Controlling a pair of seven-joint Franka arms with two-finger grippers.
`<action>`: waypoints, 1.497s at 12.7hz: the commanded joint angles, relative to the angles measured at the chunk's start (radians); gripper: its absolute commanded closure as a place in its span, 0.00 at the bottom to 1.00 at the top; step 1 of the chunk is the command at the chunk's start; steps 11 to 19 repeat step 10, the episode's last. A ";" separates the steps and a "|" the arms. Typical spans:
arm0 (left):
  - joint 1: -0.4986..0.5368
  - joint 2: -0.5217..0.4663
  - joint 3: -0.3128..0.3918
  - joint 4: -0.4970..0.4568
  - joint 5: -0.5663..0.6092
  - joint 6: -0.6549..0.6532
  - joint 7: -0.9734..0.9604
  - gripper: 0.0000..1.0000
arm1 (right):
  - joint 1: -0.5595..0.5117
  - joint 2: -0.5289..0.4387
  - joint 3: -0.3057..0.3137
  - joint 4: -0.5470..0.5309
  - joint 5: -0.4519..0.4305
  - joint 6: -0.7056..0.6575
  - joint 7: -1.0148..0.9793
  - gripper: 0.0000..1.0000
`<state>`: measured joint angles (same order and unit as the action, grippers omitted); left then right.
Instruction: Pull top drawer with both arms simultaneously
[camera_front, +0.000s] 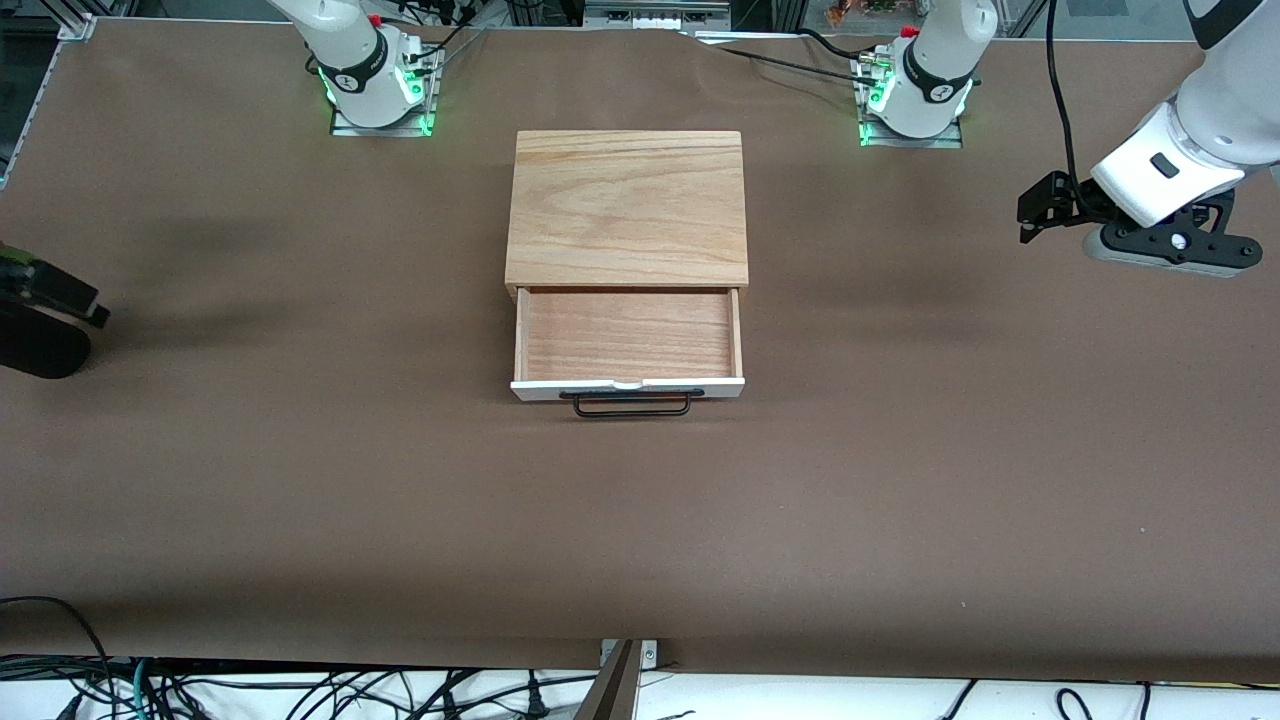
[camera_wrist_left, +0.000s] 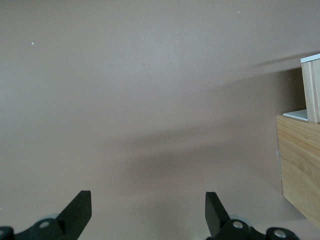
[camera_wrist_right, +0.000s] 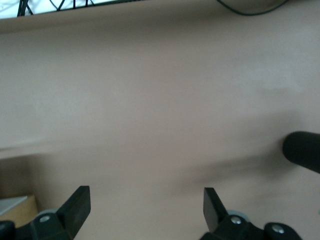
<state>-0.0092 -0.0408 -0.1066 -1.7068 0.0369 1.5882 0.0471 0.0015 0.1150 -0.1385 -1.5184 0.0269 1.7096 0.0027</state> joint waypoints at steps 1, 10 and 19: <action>-0.003 -0.008 -0.005 0.009 0.031 -0.019 -0.015 0.00 | -0.031 -0.061 0.063 -0.037 -0.051 -0.060 -0.007 0.00; -0.003 -0.008 -0.013 0.009 0.028 -0.022 -0.024 0.00 | -0.035 -0.015 0.108 -0.008 -0.093 -0.093 -0.013 0.00; -0.003 -0.008 -0.013 0.009 0.028 -0.022 -0.024 0.00 | -0.035 -0.015 0.108 -0.008 -0.093 -0.093 -0.013 0.00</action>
